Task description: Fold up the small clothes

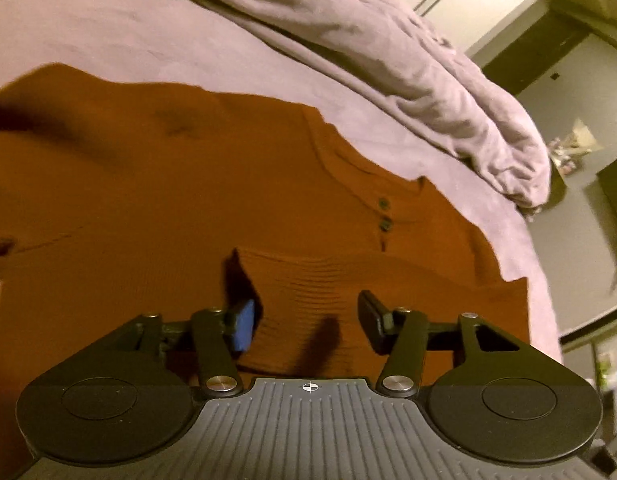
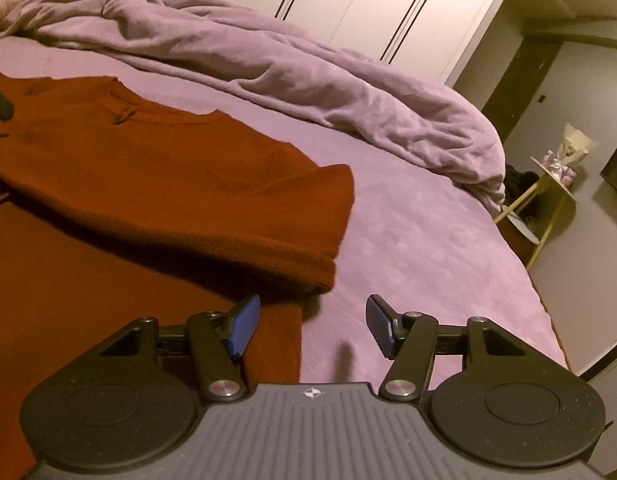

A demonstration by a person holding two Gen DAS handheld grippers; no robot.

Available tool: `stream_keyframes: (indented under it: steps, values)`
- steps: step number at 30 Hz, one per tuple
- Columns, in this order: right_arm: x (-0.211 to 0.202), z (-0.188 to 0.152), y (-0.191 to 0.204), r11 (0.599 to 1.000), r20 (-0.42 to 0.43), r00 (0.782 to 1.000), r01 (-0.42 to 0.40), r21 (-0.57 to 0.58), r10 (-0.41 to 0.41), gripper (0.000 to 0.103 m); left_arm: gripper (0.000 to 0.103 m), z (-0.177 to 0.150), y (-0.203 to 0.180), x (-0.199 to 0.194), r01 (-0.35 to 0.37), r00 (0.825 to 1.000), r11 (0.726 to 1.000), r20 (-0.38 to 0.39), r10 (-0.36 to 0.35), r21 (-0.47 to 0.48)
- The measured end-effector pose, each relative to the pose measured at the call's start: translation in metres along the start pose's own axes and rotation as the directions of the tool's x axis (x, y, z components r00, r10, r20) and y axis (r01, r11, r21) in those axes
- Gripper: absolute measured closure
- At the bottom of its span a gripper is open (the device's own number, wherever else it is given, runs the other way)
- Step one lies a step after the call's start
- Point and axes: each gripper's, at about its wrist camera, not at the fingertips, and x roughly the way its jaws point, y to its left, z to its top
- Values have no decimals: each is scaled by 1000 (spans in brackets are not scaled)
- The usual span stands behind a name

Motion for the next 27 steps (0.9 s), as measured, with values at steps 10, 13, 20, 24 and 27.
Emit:
stream_keyframes:
  steps: [10, 13, 20, 24, 27]
  values:
    - [6, 10, 8, 1000, 16, 1000, -3, -18, 4, 46, 97, 31, -36, -30, 33, 986, 991, 159, -54, 129]
    - [9, 14, 14, 999, 24, 1000, -1, -40, 2, 46, 97, 50, -43, -56, -37, 965, 985, 262, -8, 169]
    - [15, 22, 32, 996, 41, 999, 10, -91, -6, 46, 97, 67, -23, -82, -169, 939, 969, 326, 104, 179]
    - [18, 28, 47, 989, 54, 999, 3, -145, 5, 61, 97, 59, -7, -72, -132, 955, 984, 282, 93, 122]
    - [22, 28, 55, 981, 56, 998, 14, -194, -3, 90, 97, 49, -5, -59, -132, 963, 983, 250, 96, 131]
